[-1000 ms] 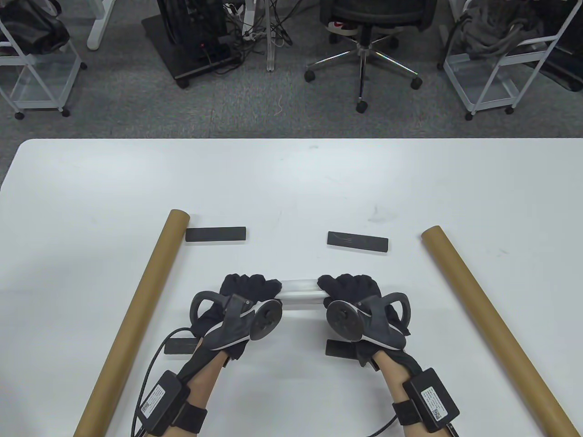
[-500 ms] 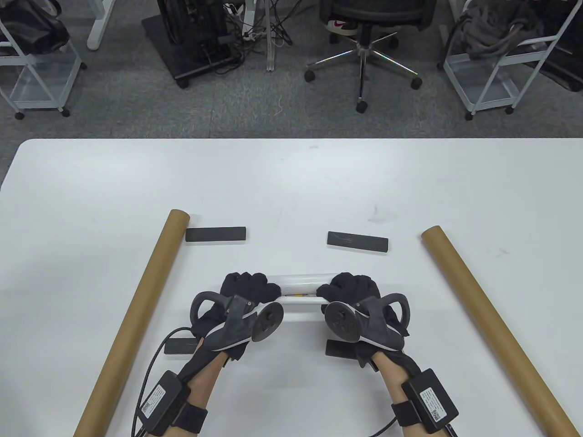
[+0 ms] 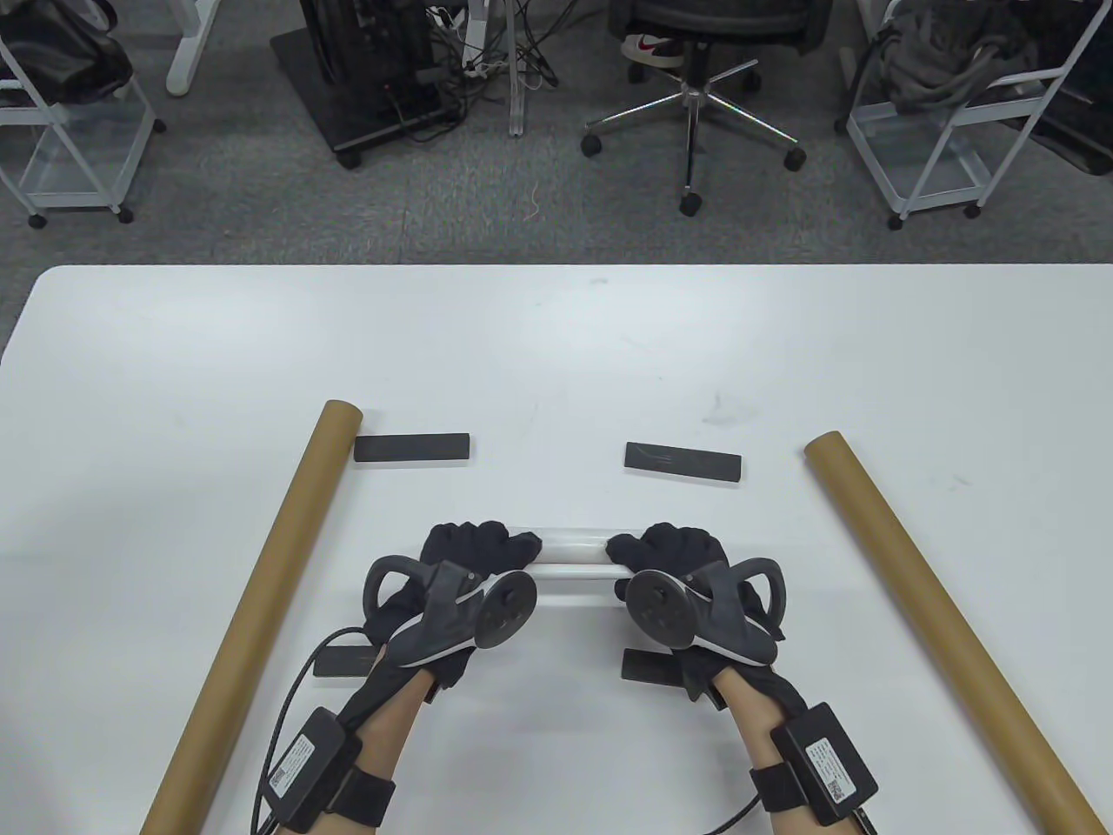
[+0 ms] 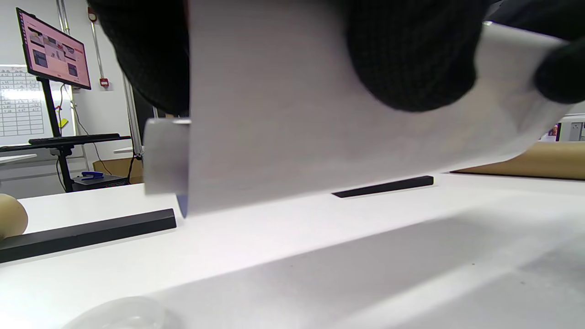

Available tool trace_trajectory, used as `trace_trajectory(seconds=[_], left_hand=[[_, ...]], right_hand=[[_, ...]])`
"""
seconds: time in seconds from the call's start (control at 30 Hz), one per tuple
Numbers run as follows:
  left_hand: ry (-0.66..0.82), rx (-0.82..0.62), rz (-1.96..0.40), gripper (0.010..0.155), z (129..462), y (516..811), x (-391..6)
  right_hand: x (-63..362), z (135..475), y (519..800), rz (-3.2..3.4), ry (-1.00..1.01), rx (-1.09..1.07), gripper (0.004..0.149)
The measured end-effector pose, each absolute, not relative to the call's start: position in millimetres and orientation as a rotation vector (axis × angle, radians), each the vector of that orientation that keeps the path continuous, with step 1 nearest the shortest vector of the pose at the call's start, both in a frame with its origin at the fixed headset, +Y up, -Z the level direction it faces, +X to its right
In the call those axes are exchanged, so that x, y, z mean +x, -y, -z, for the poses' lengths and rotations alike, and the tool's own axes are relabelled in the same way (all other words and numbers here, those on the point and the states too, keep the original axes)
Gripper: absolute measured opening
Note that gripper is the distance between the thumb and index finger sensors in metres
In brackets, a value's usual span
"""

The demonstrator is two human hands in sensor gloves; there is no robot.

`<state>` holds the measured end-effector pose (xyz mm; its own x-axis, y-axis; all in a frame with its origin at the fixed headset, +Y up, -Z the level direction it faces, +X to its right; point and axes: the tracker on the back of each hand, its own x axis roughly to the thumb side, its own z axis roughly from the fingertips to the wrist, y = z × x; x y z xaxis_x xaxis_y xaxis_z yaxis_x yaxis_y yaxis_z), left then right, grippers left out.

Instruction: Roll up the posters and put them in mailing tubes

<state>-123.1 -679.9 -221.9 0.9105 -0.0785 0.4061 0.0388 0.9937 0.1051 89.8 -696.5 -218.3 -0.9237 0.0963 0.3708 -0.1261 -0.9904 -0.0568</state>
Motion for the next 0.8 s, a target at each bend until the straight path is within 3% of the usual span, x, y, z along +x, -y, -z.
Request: trace_trajectory(seconds=[0.13, 0.43, 0.63, 0.8], left_hand=[[0.411, 0.117, 0.051, 0.057, 222.7, 678.7, -125.6], [0.417, 0.099, 0.037, 0.047, 220.9, 677.7, -121.4], [0.416, 0.127, 0.039, 0.045, 220.5, 674.9, -123.9], [0.420, 0.143, 0.091, 0.042, 219.4, 676.5, -122.1]], right_hand=[[91.0, 217.3, 693.1, -2.953, 0.215, 0.571, 0.054], [87.2, 217.6, 695.6, -2.968, 0.119, 0.561, 0.048], [85.9, 216.1, 694.0, -2.973, 0.186, 0.574, 0.053], [85.5, 215.4, 695.4, -2.982, 0.206, 0.576, 0.046]])
